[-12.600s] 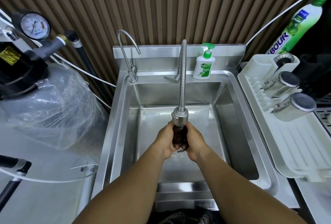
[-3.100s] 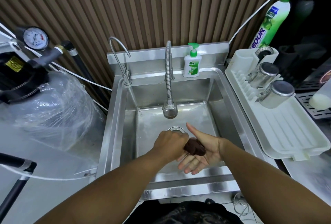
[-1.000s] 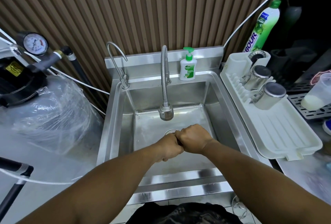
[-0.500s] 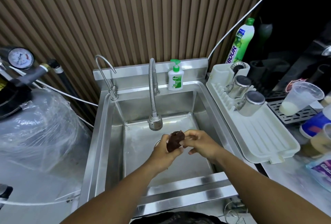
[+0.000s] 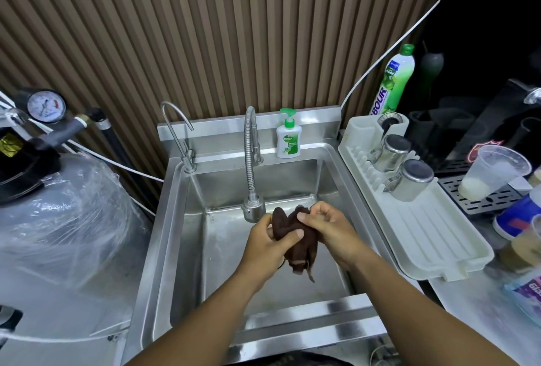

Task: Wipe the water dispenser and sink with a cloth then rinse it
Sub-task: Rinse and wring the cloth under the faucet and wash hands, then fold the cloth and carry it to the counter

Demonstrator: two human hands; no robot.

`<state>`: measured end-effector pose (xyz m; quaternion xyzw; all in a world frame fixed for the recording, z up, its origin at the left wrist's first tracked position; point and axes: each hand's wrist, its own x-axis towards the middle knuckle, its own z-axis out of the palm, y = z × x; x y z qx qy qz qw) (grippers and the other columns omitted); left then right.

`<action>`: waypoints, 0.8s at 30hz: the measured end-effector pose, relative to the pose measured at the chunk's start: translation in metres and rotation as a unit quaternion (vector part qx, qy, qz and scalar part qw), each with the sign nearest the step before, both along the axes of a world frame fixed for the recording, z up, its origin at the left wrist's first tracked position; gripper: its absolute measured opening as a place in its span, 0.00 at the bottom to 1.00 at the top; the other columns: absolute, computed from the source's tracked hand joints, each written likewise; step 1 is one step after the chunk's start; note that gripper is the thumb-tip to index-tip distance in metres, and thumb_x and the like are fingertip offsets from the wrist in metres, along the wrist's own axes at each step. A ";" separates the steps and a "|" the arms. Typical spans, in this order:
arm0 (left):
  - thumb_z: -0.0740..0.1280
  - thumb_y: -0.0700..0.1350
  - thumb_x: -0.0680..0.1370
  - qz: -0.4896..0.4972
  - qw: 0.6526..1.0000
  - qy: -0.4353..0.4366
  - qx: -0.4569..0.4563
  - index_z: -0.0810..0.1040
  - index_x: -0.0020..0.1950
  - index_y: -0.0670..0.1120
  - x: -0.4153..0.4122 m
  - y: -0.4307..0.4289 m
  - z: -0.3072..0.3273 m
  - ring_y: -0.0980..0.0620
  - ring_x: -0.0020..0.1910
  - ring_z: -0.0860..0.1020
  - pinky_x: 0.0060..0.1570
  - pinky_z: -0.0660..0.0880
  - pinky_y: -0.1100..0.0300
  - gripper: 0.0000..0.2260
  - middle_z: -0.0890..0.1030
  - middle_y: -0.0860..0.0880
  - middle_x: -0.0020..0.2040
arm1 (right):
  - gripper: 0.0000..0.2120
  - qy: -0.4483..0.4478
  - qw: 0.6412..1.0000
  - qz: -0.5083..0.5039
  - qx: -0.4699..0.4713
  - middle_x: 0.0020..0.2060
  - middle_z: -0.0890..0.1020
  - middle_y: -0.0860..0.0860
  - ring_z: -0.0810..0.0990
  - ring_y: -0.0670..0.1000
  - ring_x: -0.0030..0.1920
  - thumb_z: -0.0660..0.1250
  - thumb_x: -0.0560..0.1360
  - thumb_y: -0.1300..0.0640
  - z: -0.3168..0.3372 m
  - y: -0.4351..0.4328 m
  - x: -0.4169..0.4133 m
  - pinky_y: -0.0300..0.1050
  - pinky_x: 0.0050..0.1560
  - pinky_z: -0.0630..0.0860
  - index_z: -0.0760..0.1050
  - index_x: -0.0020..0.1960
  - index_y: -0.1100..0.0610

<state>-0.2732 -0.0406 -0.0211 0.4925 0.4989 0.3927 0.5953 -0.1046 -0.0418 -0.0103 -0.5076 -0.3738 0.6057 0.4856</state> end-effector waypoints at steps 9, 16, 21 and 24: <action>0.67 0.34 0.80 0.028 0.990 -0.121 -0.059 0.80 0.57 0.41 0.000 0.011 0.014 0.38 0.58 0.83 0.62 0.78 0.41 0.08 0.86 0.39 0.54 | 0.14 0.050 0.998 -0.029 0.029 0.48 0.86 0.58 0.85 0.57 0.47 0.71 0.75 0.68 0.013 0.007 0.011 0.51 0.48 0.80 0.74 0.58 0.56; 0.64 0.32 0.81 0.047 0.985 -0.160 -0.054 0.77 0.66 0.51 0.003 0.015 0.026 0.46 0.62 0.82 0.65 0.77 0.45 0.18 0.84 0.45 0.61 | 0.27 0.079 0.993 -0.056 0.062 0.48 0.86 0.58 0.86 0.54 0.48 0.70 0.71 0.76 0.020 0.007 0.017 0.45 0.47 0.82 0.73 0.64 0.56; 0.67 0.39 0.82 0.065 0.984 -0.160 -0.050 0.80 0.62 0.37 0.000 0.014 0.033 0.42 0.59 0.83 0.65 0.77 0.43 0.11 0.85 0.39 0.57 | 0.18 0.106 0.990 -0.079 0.045 0.50 0.86 0.61 0.85 0.56 0.50 0.70 0.72 0.73 0.029 0.002 0.016 0.44 0.49 0.82 0.78 0.60 0.62; 0.66 0.43 0.83 0.089 0.984 -0.148 -0.055 0.82 0.58 0.38 0.002 0.013 0.039 0.43 0.58 0.84 0.61 0.79 0.47 0.10 0.86 0.40 0.55 | 0.11 0.107 0.989 -0.092 0.046 0.48 0.86 0.60 0.85 0.56 0.48 0.70 0.74 0.71 0.034 -0.002 0.014 0.45 0.48 0.83 0.80 0.54 0.62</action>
